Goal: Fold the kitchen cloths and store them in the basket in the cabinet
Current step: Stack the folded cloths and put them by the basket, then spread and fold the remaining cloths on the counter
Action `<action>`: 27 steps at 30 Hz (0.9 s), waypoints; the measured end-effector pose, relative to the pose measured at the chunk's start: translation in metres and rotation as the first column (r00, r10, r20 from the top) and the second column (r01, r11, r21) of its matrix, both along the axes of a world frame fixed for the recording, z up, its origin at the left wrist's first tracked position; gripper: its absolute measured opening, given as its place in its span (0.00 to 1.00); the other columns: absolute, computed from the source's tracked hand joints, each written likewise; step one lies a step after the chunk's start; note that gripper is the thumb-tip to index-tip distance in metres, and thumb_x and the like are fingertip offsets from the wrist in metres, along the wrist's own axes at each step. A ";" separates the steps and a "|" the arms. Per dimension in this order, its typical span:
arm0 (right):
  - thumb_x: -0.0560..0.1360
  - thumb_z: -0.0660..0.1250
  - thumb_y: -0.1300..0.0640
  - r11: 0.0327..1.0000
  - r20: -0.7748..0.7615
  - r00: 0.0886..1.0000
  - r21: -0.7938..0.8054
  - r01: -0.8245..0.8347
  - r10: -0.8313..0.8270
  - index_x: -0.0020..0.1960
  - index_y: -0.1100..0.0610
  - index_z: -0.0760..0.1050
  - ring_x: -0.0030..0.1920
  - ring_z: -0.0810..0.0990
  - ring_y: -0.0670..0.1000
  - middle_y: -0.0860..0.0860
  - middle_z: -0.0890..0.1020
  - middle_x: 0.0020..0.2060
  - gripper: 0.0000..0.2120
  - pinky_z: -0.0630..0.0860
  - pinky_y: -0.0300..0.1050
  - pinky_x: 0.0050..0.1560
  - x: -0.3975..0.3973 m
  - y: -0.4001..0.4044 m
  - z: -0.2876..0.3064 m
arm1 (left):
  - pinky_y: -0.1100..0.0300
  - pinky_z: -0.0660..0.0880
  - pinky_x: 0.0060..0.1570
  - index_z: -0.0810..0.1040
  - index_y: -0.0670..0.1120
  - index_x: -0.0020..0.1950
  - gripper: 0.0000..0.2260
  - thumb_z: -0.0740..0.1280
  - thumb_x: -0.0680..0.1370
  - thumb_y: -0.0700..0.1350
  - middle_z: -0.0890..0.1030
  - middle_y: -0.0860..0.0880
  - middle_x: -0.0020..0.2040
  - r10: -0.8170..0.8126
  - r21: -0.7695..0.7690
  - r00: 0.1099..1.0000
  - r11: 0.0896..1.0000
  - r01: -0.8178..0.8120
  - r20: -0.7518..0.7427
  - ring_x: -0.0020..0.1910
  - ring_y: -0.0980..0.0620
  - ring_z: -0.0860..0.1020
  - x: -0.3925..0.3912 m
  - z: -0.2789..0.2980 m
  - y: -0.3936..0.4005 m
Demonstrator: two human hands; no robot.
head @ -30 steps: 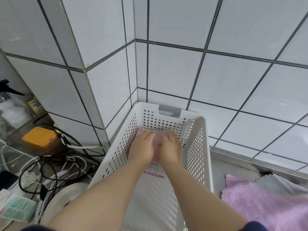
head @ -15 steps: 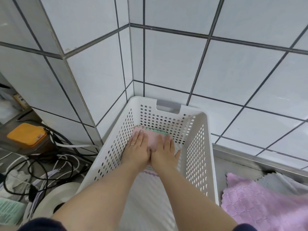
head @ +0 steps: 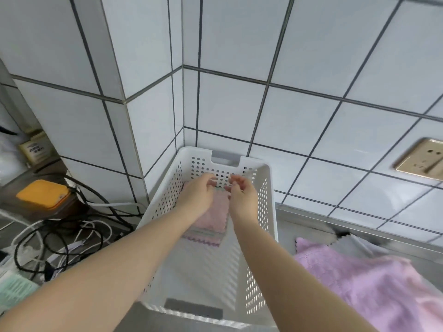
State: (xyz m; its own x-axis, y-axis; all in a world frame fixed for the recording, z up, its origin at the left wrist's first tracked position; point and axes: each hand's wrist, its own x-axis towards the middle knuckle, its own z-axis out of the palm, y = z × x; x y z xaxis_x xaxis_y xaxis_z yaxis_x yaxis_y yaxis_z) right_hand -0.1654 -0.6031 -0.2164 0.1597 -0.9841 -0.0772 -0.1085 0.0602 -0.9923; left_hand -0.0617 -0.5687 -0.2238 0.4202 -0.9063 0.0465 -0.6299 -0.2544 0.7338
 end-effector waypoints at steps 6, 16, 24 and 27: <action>0.78 0.57 0.62 0.983 0.041 0.999 -0.176 0.041 -0.035 0.45 0.48 0.76 0.34 0.80 0.42 0.46 0.82 0.39 0.13 0.77 0.39 0.41 -0.092 0.046 0.045 | 0.65 0.75 0.46 0.76 0.50 0.59 0.12 0.57 0.80 0.41 0.79 0.57 0.54 -0.247 -0.115 0.968 0.964 0.241 -0.040 0.49 0.48 0.81 -0.045 0.045 0.046; 0.78 0.56 0.62 0.904 -0.122 0.904 -0.188 0.384 -0.409 0.47 0.47 0.74 0.33 0.79 0.43 0.47 0.81 0.40 0.13 0.76 0.44 0.45 -0.245 0.136 0.038 | 0.62 0.73 0.48 0.76 0.53 0.49 0.14 0.56 0.78 0.36 0.80 0.60 0.45 -0.564 -0.176 0.815 0.823 0.540 -0.132 0.49 0.56 0.80 -0.170 0.066 0.080; 0.75 0.57 0.60 0.817 -0.348 0.747 -0.112 0.566 -0.566 0.54 0.50 0.74 0.40 0.80 0.44 0.45 0.81 0.44 0.12 0.77 0.43 0.38 -0.351 0.177 -0.017 | 0.58 0.73 0.56 0.77 0.47 0.49 0.13 0.57 0.77 0.32 0.81 0.48 0.50 -0.685 -0.077 0.688 0.720 0.690 -0.239 0.50 0.51 0.79 -0.241 0.008 0.105; 0.75 0.59 0.58 0.869 -0.548 0.704 -0.090 0.487 -0.452 0.59 0.48 0.74 0.42 0.77 0.42 0.41 0.79 0.45 0.14 0.69 0.35 0.34 -0.379 0.179 -0.046 | 0.70 0.70 0.50 0.78 0.48 0.52 0.13 0.58 0.77 0.33 0.79 0.54 0.49 -0.704 0.033 0.685 0.692 0.721 -0.189 0.51 0.55 0.78 -0.257 -0.023 0.106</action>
State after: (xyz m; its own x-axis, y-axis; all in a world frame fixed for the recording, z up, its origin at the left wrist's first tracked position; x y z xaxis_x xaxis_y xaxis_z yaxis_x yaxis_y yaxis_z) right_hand -0.5448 -0.4242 -0.2624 -0.4069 -0.9113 -0.0628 -0.5602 0.3033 -0.7708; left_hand -0.3188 -0.4628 -0.2473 -0.3606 -0.9305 -0.0638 -0.5354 0.1505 0.8311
